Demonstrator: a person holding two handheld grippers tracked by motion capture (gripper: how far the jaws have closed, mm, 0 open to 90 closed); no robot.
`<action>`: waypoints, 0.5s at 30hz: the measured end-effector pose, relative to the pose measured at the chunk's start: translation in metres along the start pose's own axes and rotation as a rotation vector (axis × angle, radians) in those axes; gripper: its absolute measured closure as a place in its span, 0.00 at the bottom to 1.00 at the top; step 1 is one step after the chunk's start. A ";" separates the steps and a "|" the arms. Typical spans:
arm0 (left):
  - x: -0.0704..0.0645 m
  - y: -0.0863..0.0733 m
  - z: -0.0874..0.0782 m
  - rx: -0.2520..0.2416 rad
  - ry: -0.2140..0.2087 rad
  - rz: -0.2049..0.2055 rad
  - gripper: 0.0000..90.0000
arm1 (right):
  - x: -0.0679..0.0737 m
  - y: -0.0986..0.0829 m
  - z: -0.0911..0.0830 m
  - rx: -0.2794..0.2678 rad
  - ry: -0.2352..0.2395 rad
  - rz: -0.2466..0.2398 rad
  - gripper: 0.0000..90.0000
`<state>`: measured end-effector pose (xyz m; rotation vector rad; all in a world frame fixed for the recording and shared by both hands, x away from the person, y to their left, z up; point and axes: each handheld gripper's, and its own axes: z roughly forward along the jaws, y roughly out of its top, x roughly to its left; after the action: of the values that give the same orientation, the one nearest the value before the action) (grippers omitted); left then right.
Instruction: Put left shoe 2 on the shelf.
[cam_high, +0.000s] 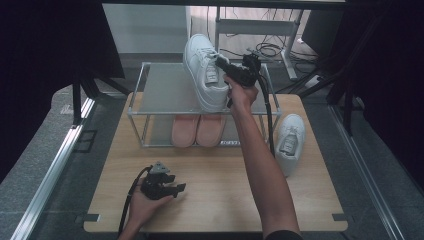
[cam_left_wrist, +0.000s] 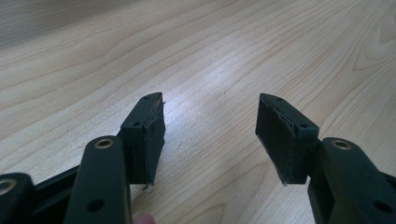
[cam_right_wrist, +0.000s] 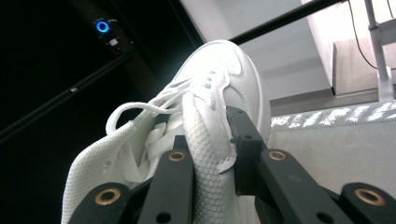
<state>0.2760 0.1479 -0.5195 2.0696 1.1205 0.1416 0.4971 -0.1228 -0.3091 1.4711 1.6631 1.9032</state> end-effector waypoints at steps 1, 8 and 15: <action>0.000 0.000 0.000 0.002 0.000 0.005 0.48 | 0.000 -0.001 0.007 0.003 -0.015 0.003 0.89; 0.001 0.000 -0.001 0.001 -0.003 0.002 0.48 | 0.002 -0.007 0.031 0.034 -0.051 0.003 0.89; 0.000 0.000 -0.002 -0.006 -0.002 0.001 0.48 | 0.002 -0.012 0.046 0.060 -0.099 -0.003 0.88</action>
<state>0.2750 0.1492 -0.5184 2.0641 1.1170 0.1432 0.5261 -0.0888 -0.3247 1.5580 1.6907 1.7624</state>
